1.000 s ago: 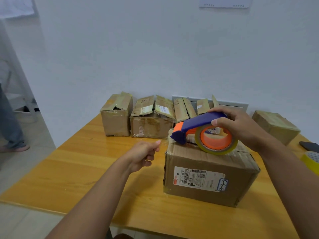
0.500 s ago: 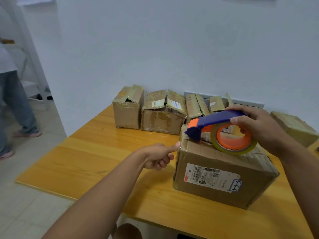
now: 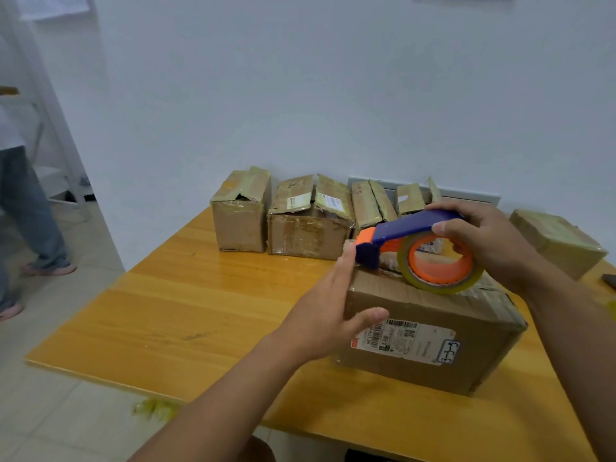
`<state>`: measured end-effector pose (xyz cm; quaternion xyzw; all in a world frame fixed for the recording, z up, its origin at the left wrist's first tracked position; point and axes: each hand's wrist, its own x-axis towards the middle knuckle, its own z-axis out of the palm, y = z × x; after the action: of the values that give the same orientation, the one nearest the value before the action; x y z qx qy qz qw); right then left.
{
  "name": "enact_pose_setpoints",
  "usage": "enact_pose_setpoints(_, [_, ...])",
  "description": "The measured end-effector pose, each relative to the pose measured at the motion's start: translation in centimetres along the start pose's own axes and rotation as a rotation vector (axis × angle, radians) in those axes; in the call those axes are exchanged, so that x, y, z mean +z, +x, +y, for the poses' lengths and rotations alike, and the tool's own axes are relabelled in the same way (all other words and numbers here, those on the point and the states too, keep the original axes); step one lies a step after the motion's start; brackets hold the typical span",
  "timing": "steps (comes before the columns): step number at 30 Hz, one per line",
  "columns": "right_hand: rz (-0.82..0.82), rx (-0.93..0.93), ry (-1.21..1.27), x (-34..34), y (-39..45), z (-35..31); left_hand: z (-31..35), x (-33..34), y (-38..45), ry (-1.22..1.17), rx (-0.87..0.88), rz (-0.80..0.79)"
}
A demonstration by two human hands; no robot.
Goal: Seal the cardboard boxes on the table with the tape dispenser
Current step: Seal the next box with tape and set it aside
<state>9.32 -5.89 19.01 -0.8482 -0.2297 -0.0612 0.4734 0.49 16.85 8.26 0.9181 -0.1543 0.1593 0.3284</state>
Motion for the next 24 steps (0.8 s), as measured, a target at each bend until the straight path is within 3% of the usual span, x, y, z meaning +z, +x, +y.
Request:
enact_pose_setpoints(4, [-0.01, -0.01, 0.018, 0.0, -0.2, -0.2, -0.1, 0.6, 0.0, -0.086, -0.012, 0.084])
enact_pose_setpoints(14, [0.002, 0.012, 0.052, 0.0, 0.0, 0.1, 0.1, 1.2, 0.2, -0.217, -0.057, 0.108])
enact_pose_setpoints(24, [-0.007, 0.017, 0.074, -0.3, 0.0, 0.2, -1.1, -1.2, 0.7, 0.341, 0.054, 0.085])
